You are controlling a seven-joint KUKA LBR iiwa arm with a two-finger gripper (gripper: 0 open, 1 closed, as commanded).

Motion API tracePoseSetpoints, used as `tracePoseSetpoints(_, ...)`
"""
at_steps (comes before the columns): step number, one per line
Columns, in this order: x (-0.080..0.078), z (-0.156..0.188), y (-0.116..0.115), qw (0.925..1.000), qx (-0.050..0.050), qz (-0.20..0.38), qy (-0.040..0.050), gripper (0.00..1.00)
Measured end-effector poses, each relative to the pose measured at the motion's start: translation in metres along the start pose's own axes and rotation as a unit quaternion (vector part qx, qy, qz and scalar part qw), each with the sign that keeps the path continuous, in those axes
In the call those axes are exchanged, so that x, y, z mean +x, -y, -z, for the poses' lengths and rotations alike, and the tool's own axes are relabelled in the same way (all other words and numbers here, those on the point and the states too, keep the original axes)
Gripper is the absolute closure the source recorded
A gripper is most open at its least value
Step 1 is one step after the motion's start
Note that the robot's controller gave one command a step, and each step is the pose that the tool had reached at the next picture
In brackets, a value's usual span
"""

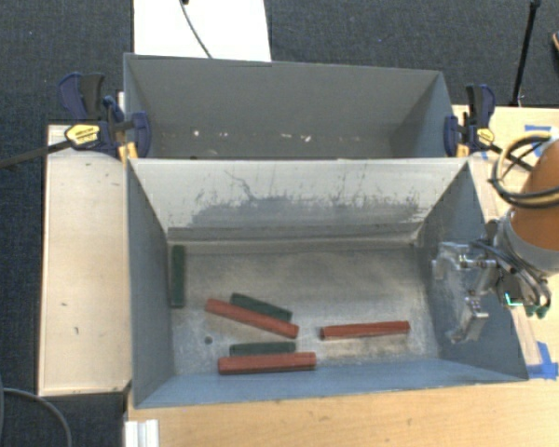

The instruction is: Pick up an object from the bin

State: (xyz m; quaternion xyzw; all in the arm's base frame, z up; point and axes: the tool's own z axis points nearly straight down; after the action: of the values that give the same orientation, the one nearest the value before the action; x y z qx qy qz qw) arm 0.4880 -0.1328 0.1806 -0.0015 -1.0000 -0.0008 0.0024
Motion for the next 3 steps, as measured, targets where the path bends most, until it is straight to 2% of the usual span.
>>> tracePoseSetpoints(1, 0.005, -0.111, -0.076, 0.9998, 0.000, 0.019, 0.0030, 0.00)
tracePoseSetpoints(2, 0.005, -0.109, -0.072, 0.9998, 0.001, 0.021, 0.0042, 1.00)
tracePoseSetpoints(3, -0.003, -0.016, -0.030, 0.9997, 0.002, 0.025, 0.0078, 1.00)
